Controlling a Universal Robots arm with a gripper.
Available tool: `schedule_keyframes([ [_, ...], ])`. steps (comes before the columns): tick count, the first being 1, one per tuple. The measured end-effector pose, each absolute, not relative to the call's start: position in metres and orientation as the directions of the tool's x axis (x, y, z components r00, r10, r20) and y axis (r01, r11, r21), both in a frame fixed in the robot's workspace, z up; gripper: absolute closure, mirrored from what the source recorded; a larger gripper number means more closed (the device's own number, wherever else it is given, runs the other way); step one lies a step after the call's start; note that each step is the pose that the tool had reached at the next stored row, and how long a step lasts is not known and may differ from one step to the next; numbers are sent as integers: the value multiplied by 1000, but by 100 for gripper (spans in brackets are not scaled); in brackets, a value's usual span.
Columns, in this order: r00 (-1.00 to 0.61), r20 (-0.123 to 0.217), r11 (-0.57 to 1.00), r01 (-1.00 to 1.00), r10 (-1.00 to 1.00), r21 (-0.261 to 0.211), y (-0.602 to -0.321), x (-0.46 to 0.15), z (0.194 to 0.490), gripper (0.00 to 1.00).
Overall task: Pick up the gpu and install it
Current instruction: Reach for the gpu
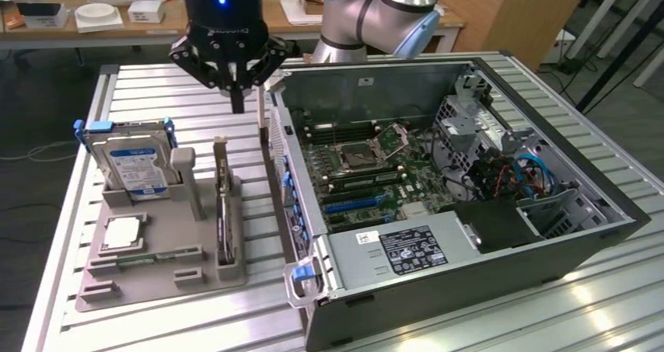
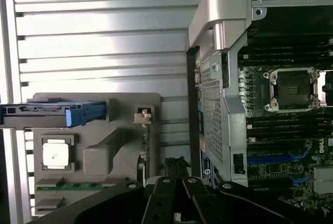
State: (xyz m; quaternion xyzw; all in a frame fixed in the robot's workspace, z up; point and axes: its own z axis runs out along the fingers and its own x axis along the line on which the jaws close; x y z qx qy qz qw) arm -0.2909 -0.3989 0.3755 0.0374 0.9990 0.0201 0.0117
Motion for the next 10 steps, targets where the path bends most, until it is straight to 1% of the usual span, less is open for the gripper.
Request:
schedule_keyframes([
  [10, -997, -22, 996, 74, 75, 41, -399, -308, 374, 89],
])
